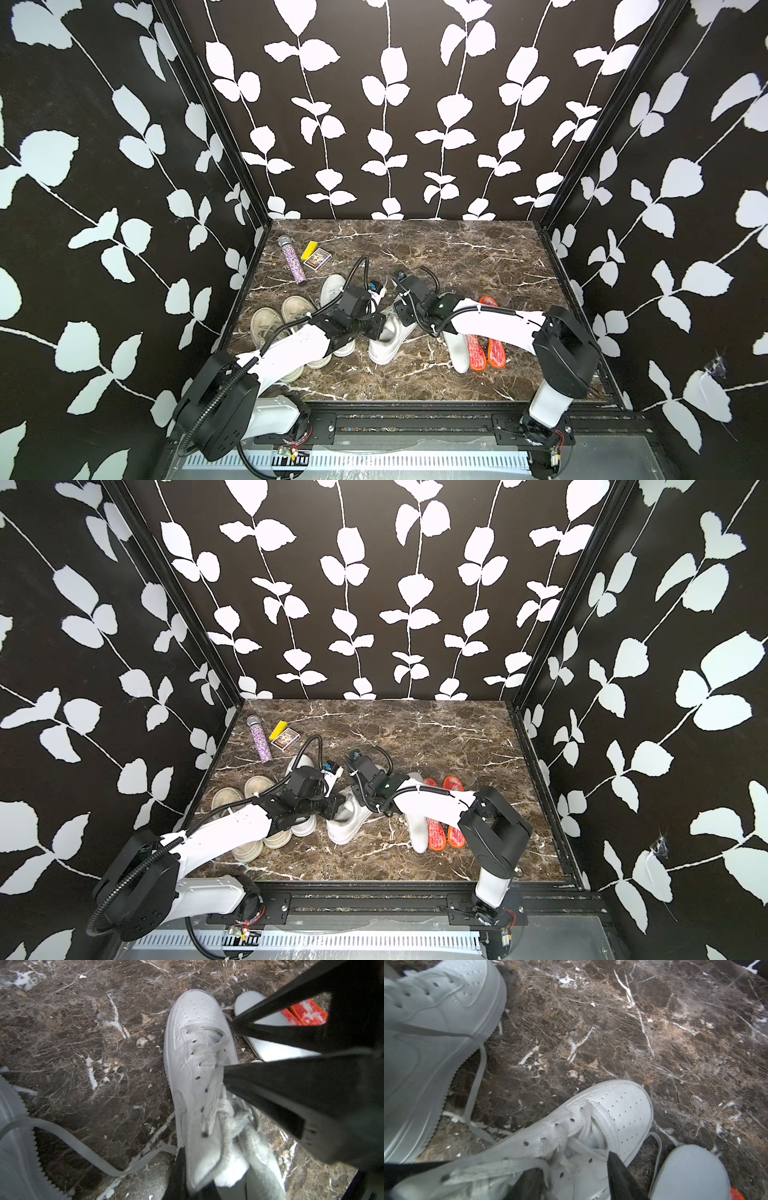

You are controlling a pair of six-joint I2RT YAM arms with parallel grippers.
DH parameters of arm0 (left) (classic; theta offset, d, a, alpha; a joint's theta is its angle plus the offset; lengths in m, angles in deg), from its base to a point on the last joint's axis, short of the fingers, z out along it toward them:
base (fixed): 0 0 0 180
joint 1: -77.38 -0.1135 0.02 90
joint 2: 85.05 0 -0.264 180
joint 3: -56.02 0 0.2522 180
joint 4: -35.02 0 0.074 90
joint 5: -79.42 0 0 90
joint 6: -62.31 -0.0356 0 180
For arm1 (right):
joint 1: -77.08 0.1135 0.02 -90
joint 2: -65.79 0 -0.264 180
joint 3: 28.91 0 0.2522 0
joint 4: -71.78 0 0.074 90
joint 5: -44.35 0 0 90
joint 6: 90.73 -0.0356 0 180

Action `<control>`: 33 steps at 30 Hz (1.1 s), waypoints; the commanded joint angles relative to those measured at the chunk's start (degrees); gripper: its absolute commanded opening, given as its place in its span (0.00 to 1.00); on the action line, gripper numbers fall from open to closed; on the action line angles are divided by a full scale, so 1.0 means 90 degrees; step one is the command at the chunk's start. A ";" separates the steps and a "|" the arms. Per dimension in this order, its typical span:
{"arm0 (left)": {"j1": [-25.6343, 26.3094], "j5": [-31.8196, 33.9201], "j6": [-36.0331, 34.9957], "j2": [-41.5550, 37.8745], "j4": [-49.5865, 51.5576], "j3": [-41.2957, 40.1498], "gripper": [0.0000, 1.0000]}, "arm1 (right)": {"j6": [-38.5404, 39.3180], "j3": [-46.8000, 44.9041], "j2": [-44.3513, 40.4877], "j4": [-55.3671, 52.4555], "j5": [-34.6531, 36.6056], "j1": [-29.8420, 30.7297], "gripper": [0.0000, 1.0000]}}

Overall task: Remove the insole from the shoe
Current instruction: Untie the shoelace on the shoe.

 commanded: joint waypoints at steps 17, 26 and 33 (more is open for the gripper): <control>0.0345 -0.0226 0.0160 -0.0257 -0.0365 0.0130 0.00 | -0.0785 -0.0008 0.0252 0.1487 0.1874 -0.0035 0.48; 0.0417 -0.0336 0.0073 -0.0313 -0.0384 0.0120 0.00 | -0.0910 0.0814 0.0912 0.1554 0.1349 -0.0671 0.55; 0.0457 -0.0234 0.0059 -0.0509 -0.0259 0.0109 0.00 | -0.0951 0.2370 0.1736 0.1108 0.0783 -0.1242 0.59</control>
